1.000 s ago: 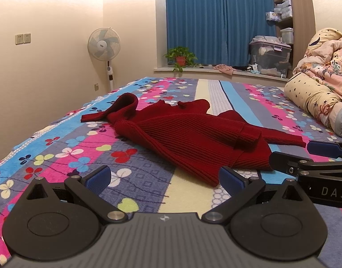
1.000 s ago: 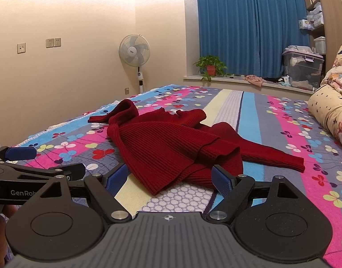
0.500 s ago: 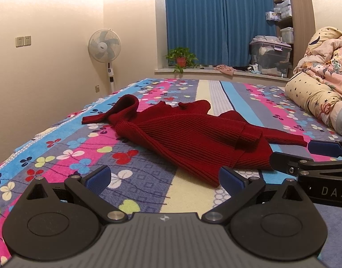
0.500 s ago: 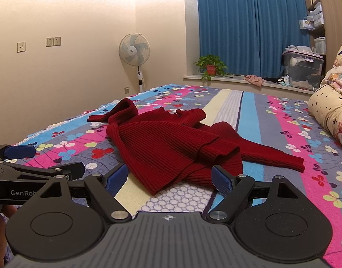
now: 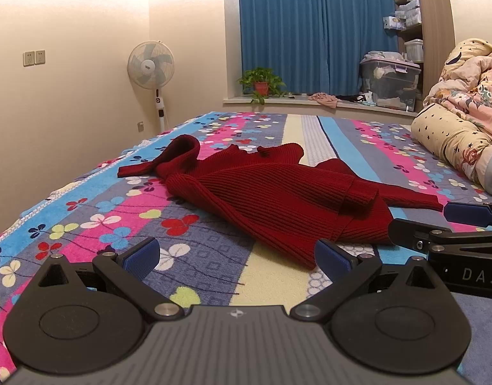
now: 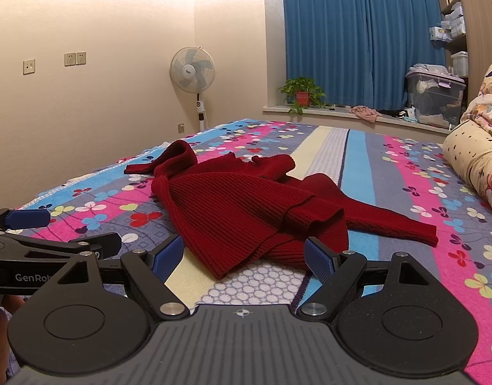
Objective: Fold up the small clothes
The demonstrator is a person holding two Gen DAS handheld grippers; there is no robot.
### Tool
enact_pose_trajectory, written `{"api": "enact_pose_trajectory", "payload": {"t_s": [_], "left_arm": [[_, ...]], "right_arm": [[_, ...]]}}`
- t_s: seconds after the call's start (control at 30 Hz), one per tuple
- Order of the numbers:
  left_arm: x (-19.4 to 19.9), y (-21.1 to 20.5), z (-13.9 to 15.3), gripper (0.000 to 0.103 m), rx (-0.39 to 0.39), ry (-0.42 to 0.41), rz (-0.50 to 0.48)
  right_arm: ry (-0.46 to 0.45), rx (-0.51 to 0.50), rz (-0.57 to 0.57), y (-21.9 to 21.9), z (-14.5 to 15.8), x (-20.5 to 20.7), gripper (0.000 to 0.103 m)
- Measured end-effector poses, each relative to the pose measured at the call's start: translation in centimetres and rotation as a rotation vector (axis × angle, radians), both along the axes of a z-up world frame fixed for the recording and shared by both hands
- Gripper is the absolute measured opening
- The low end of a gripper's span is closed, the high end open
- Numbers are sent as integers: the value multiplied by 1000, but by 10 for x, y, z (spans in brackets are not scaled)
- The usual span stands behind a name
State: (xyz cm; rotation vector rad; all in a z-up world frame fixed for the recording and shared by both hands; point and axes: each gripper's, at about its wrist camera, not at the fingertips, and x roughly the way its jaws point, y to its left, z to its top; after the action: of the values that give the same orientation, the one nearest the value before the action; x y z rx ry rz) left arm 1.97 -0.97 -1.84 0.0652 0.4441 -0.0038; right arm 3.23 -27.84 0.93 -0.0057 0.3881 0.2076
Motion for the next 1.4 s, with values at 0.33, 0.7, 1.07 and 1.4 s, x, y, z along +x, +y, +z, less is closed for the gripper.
{"api": "enact_pose_trajectory", "payload": {"t_s": [0.33, 0.7, 1.07, 1.4], "left_arm": [[5, 1, 0, 102, 13, -12, 1], [31, 12, -6, 31, 33, -6, -60], [142, -4, -53, 67, -94, 124, 7], [212, -11, -100, 20, -345, 303, 105]], "right_arm": [[-1, 2, -10, -2, 0, 2, 84], [43, 110, -96, -32, 14, 18, 31], [114, 137, -162, -53, 17, 42, 32], [162, 190, -180, -73, 17, 56, 33]]}}
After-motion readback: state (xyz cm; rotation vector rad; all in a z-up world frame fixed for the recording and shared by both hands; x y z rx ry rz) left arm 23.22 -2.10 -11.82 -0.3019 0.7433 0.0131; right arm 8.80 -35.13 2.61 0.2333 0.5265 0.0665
